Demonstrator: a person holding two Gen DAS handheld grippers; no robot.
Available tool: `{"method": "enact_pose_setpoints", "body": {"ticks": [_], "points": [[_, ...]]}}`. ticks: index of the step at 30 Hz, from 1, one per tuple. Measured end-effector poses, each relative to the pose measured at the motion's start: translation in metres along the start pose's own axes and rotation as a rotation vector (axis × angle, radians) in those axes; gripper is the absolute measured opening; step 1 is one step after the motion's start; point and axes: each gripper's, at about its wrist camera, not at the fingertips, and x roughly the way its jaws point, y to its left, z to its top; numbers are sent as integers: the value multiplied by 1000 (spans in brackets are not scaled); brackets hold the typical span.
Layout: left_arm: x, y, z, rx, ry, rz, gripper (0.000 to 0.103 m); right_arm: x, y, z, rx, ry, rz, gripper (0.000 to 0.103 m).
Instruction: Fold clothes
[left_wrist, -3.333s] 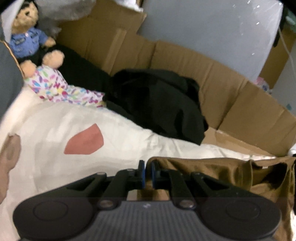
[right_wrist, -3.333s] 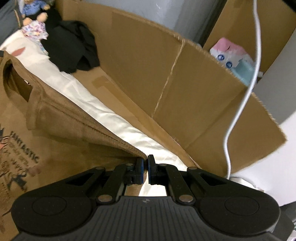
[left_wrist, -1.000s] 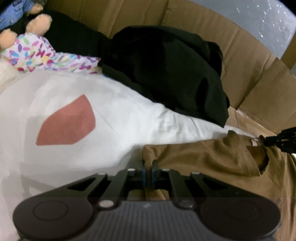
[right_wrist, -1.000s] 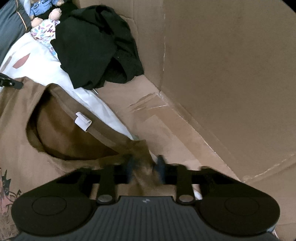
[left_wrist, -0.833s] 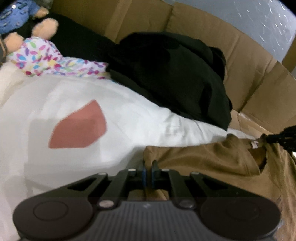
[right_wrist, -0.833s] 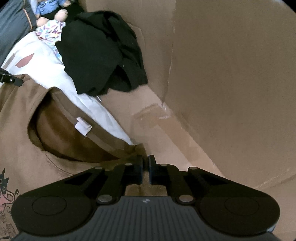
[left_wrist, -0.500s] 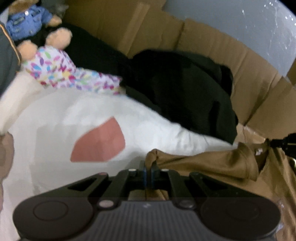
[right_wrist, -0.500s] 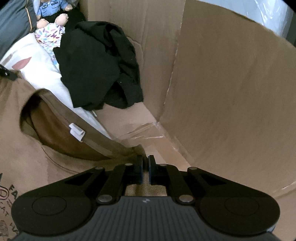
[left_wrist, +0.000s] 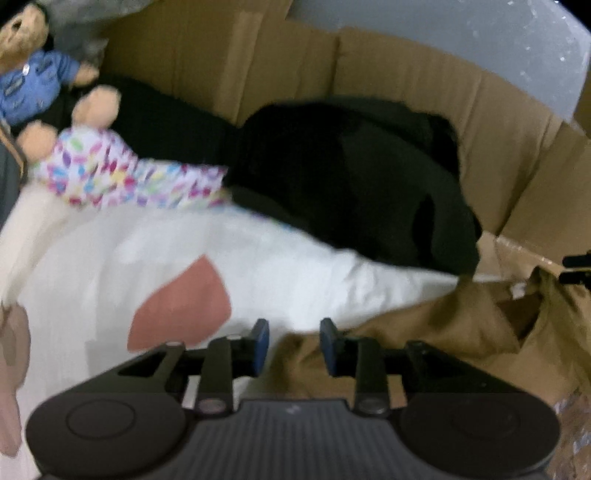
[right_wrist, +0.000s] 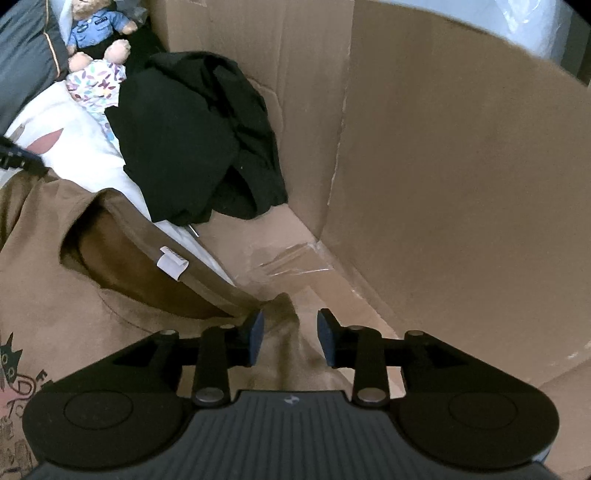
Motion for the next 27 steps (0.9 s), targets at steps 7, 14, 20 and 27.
{"method": "enact_pose_setpoints", "body": {"ticks": [7,14,20,27], "points": [[18,-48,2,101,15,-133,40,-33,-17,-16,13,3,-22,40],[51,-91,-3,158,54,-220,38,-58,-45,-43,54,35,-71,40],[77,-110,-4,148,82,-206,33,-98,-69,-77,107,53,-83,41],[87,-109,2,102,35,-134,10,-127,-84,-115,173,144,-60,41]]}}
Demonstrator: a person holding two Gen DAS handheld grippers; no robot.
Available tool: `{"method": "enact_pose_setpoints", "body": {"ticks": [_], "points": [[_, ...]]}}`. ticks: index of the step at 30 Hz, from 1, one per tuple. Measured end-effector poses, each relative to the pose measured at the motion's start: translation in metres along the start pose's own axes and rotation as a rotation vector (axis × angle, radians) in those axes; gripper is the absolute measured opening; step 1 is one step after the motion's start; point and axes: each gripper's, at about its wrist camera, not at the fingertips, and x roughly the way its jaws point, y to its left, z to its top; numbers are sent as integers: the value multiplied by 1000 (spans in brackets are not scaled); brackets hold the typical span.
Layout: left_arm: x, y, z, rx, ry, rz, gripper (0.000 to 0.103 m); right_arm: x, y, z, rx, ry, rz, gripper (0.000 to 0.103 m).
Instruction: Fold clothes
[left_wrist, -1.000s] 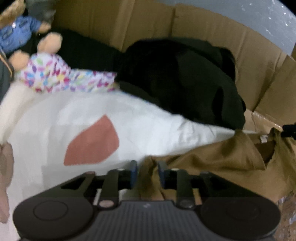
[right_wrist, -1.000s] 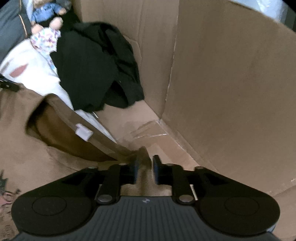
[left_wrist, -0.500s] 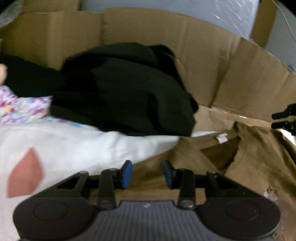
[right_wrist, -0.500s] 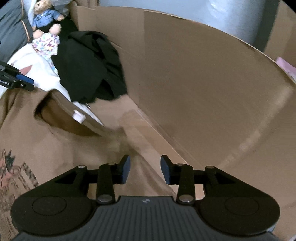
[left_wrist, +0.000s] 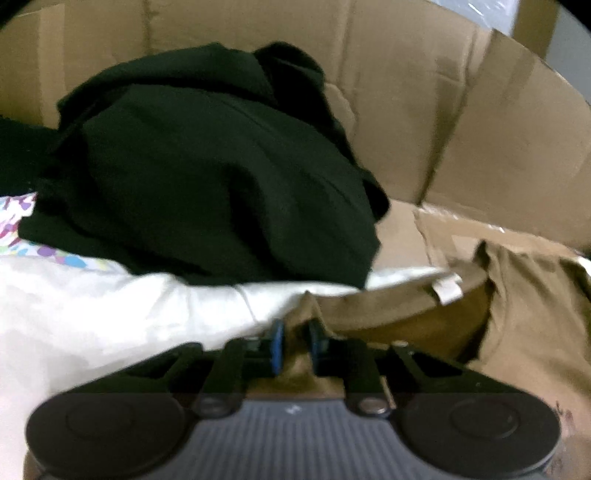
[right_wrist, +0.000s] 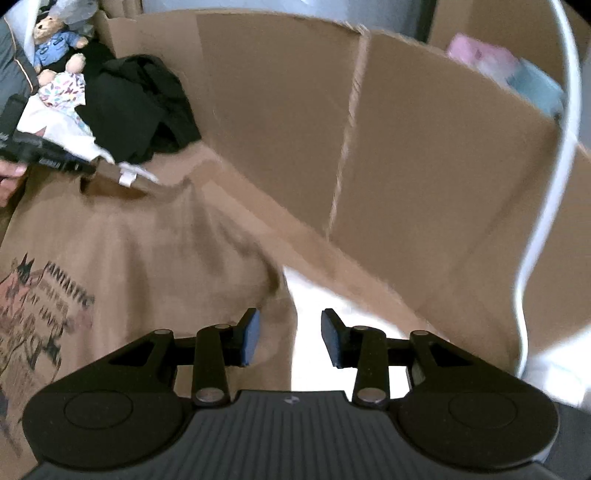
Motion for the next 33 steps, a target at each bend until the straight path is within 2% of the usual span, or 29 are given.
{"method": "enact_pose_setpoints", "body": {"ticks": [3,5,11,13,16,19,20,21,22,23,26,31,33], "points": [[-6,2,4,-24,-31,45,10,-11,4,-15,7,36,18,41],[-18,3,7,-40,-62,103,12,-17,9,-22,14,56,34,41],[-57,16,-6,-71,-66,87,23,-21,38,-51,-14,134,60,44],[-72,19,-16,-76,-65,86,33,-21,44,-57,-5,147,64,48],[-88,21,-31,-84,-61,85,35,-20,58,-64,-10,175,59,49],[-109,23,-47,-92,-49,81,37,-14,70,-71,-26,209,2,48],[-117,23,-54,-93,-43,79,37,-12,71,-72,-37,216,-22,43],[-129,26,-60,-93,-41,78,37,-12,69,-73,-44,219,-31,20],[-136,28,-65,-91,-39,77,37,-13,65,-72,-49,226,-41,7],[-141,29,-71,-88,-37,76,37,-15,63,-73,-49,227,-45,3],[-157,31,-85,-84,-30,65,43,-28,50,-68,-74,206,-107,2],[-169,36,-104,-96,-15,66,43,-41,2,-48,-43,189,-249,2],[-171,39,-111,-109,-6,68,43,-40,-10,-43,-35,189,-277,2]]}}
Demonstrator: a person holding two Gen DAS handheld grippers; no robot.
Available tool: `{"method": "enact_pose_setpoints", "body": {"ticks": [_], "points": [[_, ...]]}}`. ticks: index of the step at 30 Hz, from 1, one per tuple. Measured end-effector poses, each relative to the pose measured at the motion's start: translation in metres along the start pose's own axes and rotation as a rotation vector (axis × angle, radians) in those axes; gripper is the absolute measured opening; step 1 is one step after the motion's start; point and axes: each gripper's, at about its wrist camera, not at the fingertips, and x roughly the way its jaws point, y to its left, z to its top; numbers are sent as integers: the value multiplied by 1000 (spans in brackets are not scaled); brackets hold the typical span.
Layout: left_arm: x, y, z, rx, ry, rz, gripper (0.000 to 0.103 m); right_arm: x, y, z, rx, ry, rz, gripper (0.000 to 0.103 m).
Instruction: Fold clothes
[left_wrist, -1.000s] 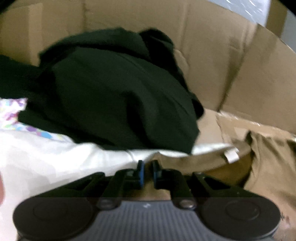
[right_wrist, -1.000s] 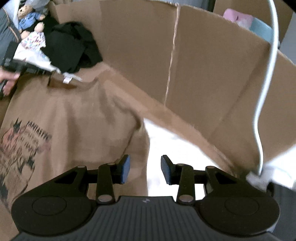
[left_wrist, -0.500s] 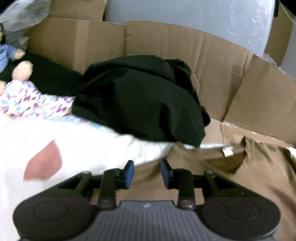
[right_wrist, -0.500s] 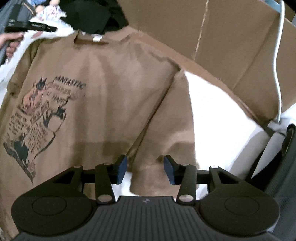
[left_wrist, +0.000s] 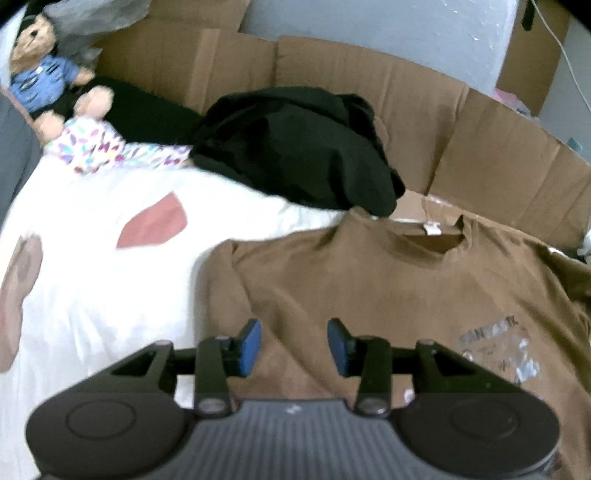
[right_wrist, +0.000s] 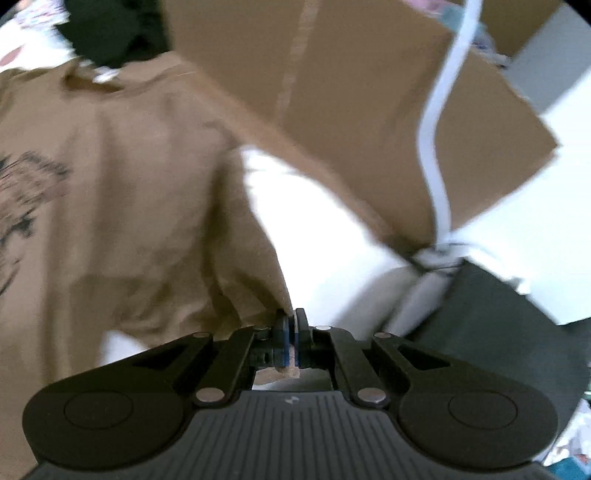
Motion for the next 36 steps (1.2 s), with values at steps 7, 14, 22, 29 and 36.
{"method": "enact_pose_setpoints", "body": {"ticks": [7,14,22,29,36], "points": [[0,12,-16,-21,33,-1,43,29,-27,19,-29,29,-90,2],[10,20,-23,-41,62,7,43,71,-44,28,-23,90,-137,3],[12,11,-29,-49,56,-37,45,67,-33,23,-8,45,-155,53],[7,-3,-35,-52,63,-61,47,28,-24,8,30,-40,-99,53],[12,-1,-53,-199,101,-93,48,10,-11,2,42,-71,-54,53]]}}
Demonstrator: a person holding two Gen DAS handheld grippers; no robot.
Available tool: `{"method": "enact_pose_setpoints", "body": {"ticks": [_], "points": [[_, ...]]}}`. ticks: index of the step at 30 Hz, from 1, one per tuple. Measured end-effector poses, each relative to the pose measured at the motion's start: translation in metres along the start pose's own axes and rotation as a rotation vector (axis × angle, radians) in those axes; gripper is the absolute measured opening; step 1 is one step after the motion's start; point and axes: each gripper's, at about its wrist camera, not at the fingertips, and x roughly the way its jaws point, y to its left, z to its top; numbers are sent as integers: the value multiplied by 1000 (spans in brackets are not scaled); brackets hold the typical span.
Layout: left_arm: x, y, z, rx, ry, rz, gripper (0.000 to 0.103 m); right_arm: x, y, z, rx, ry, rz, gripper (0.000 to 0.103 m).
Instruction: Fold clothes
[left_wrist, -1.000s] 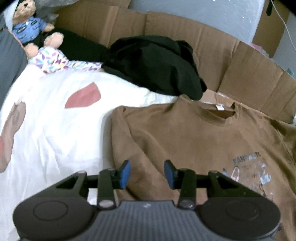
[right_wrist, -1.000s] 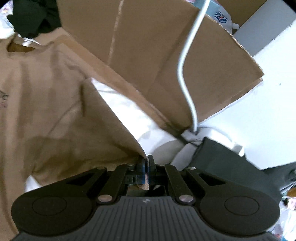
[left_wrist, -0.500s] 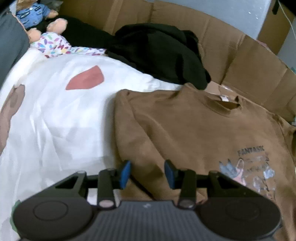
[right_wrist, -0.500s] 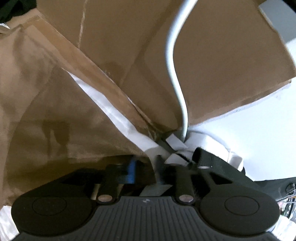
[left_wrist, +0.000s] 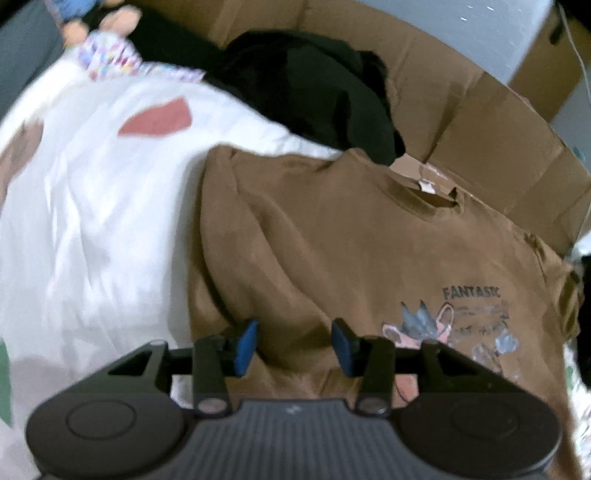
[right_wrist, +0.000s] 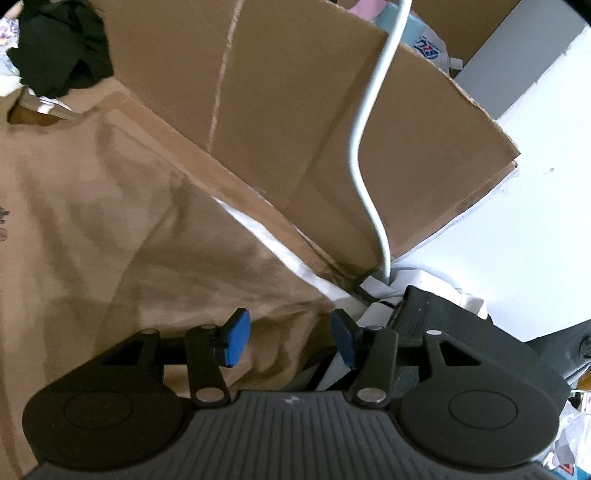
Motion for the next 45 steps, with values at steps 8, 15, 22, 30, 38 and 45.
{"method": "enact_pose_setpoints", "body": {"ticks": [8,15,22,30,38,45], "points": [[-19,23,7,-14,-29,33,5,-8,17,-6,-13,3,27,53],[-68,78,44,-15,-113,181,5,-6,29,-9,-19,11,35,53],[-68,116,73,-4,-110,315,6,-2,37,-5,-19,22,44,53],[-54,136,75,-31,-103,422,55,5,40,-13,-19,43,48,53],[-40,144,45,-72,-5,372,56,8,40,-30,27,59,75,53],[-42,139,8,-128,14,281,58,-2,37,-54,117,67,112,53]]}}
